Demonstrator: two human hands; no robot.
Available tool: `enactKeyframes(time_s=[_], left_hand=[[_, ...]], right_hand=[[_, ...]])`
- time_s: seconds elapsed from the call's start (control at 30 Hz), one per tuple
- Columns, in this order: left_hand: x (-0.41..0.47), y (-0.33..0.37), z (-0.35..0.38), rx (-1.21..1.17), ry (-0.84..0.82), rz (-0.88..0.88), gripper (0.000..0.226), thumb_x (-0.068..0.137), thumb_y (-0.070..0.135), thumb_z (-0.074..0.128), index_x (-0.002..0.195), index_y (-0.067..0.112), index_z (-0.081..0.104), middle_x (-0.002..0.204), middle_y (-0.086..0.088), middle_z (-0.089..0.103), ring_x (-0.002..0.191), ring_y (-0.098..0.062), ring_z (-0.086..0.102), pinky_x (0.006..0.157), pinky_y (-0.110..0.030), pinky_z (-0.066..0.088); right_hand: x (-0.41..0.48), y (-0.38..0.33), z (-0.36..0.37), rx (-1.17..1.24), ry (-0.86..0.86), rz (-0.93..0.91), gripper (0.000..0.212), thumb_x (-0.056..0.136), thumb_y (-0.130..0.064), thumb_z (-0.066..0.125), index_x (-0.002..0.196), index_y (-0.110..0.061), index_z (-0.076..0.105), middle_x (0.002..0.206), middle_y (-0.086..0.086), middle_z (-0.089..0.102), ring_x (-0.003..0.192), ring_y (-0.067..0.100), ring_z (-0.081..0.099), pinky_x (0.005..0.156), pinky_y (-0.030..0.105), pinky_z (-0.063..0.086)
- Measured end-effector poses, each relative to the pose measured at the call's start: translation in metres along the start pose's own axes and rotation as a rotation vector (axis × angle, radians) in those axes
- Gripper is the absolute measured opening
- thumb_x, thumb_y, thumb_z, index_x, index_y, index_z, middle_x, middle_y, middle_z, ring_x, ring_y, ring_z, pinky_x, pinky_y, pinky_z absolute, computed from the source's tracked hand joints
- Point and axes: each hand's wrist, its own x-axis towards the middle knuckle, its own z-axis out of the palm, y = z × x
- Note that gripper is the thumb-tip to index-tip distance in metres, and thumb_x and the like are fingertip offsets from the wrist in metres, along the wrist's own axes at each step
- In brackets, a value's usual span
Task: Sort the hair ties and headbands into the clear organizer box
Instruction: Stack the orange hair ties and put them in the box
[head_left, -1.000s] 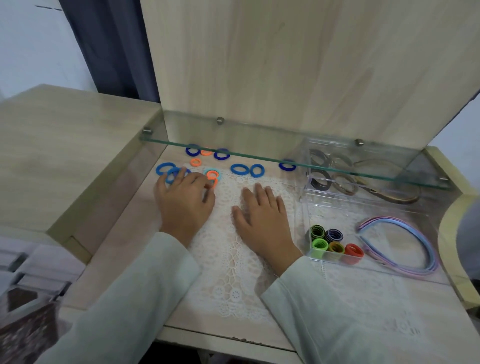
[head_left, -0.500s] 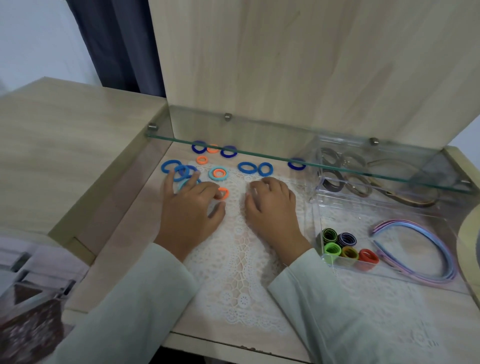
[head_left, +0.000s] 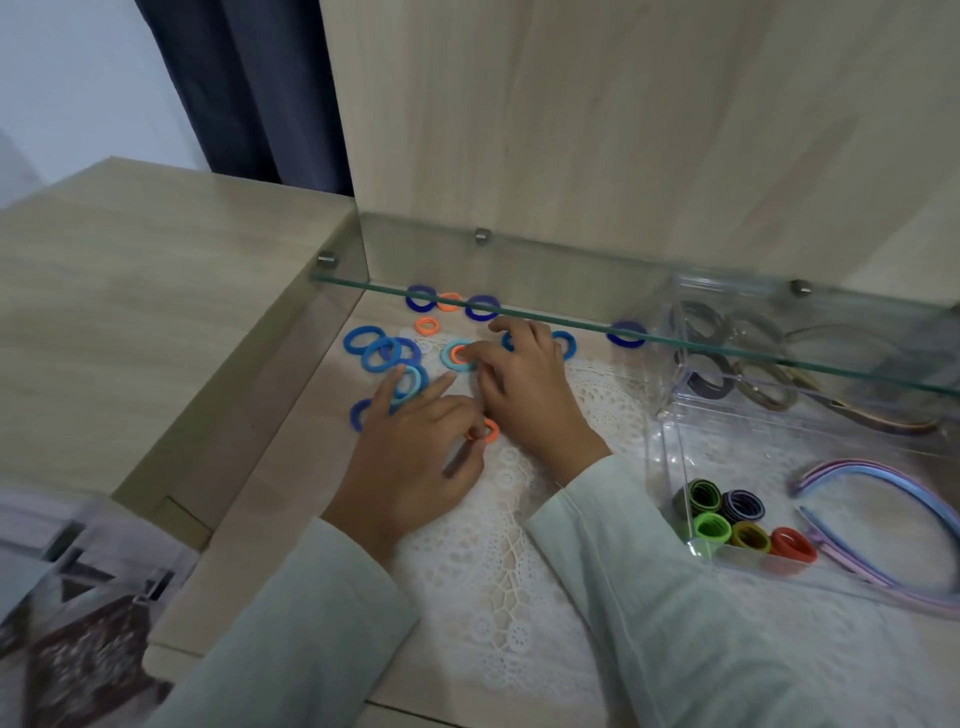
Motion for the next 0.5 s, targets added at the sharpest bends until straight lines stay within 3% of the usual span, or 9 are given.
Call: enactKeyframes(time_s=[0.17, 0.3, 0.37, 0.5], left_hand=[[0.003, -0.001, -0.002, -0.015, 0.075, -0.057, 0.015, 0.083, 0.035, 0.05, 0.088, 0.028, 0.062, 0.097, 0.017, 0.068, 0.121, -0.011, 0.058, 0.114, -0.044, 0.026], [0.017, -0.014, -0.005, 0.02, 0.15, -0.251, 0.018, 0.082, 0.032, 0.049, 0.096, 0.028, 0.06, 0.099, 0.013, 0.066, 0.098, -0.012, 0.062, 0.096, -0.037, 0.039], [0.028, -0.024, -0.003, 0.074, 0.178, -0.289, 0.022, 0.083, 0.033, 0.05, 0.1, 0.026, 0.062, 0.105, 0.01, 0.066, 0.102, -0.014, 0.061, 0.091, -0.037, 0.039], [0.048, -0.036, 0.005, 0.161, 0.179, -0.304, 0.031, 0.087, 0.036, 0.048, 0.111, 0.025, 0.066, 0.118, 0.006, 0.066, 0.115, -0.019, 0.058, 0.096, -0.042, 0.039]], right_hand=[[0.006, 0.002, 0.003, 0.011, -0.019, 0.019, 0.026, 0.086, -0.02, 0.053, 0.104, -0.023, 0.072, 0.122, 0.011, 0.056, 0.114, 0.033, 0.046, 0.087, 0.04, 0.034], [0.005, 0.007, 0.002, 0.025, -0.018, 0.004, 0.024, 0.09, -0.021, 0.055, 0.107, -0.022, 0.071, 0.122, 0.011, 0.055, 0.113, 0.032, 0.045, 0.09, 0.04, 0.033], [0.005, 0.009, 0.002, 0.033, -0.014, 0.0, 0.022, 0.09, -0.021, 0.055, 0.106, -0.021, 0.07, 0.119, 0.01, 0.055, 0.112, 0.031, 0.044, 0.09, 0.04, 0.034], [0.004, 0.011, 0.003, 0.071, 0.024, -0.005, 0.02, 0.082, -0.018, 0.06, 0.099, -0.017, 0.069, 0.109, 0.009, 0.056, 0.104, 0.03, 0.046, 0.086, 0.04, 0.038]])
